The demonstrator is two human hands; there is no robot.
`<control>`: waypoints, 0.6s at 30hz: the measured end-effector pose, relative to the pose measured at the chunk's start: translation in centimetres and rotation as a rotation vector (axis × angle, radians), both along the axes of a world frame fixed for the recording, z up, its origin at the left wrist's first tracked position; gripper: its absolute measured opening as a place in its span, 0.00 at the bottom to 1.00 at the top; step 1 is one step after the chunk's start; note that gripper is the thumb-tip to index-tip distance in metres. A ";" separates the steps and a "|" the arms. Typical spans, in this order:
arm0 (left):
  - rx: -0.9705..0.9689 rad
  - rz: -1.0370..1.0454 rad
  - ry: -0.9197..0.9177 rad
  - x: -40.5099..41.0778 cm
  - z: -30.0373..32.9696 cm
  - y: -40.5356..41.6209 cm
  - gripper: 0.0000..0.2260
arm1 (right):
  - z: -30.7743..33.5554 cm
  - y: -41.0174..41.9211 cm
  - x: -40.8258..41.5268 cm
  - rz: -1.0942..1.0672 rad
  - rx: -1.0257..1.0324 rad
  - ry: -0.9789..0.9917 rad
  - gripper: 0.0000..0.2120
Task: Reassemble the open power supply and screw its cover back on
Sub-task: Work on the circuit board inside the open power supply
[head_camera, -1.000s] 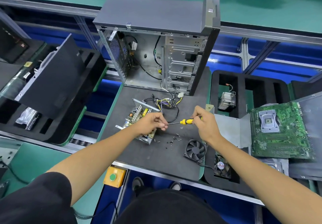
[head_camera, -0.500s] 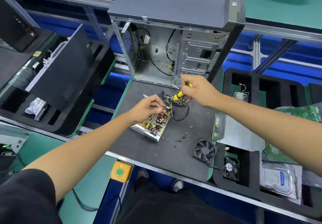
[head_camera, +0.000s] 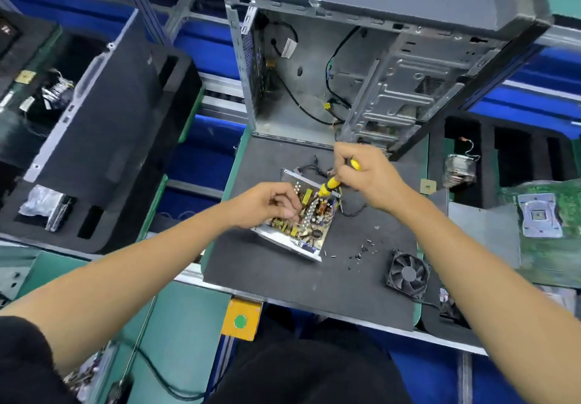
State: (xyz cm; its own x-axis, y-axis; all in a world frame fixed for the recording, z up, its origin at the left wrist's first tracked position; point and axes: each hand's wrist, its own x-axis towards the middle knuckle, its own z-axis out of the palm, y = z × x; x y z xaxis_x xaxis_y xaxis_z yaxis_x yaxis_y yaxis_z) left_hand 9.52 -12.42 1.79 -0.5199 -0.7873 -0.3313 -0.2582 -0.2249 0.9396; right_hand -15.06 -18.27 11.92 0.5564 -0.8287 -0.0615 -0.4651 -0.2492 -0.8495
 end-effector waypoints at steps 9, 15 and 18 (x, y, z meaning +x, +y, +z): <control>-0.268 -0.299 -0.295 0.9 -0.5 -0.8 0.01 | -1.5 1.8 0.1 0.056 0.106 0.095 0.06; -0.249 -0.295 -0.336 1.2 -0.4 -1.7 0.03 | -4.4 4.3 0.9 0.368 -0.069 0.226 0.13; -0.315 -0.378 -0.380 1.5 -0.2 -2.3 0.06 | -6.5 5.6 0.4 0.506 -0.069 0.388 0.16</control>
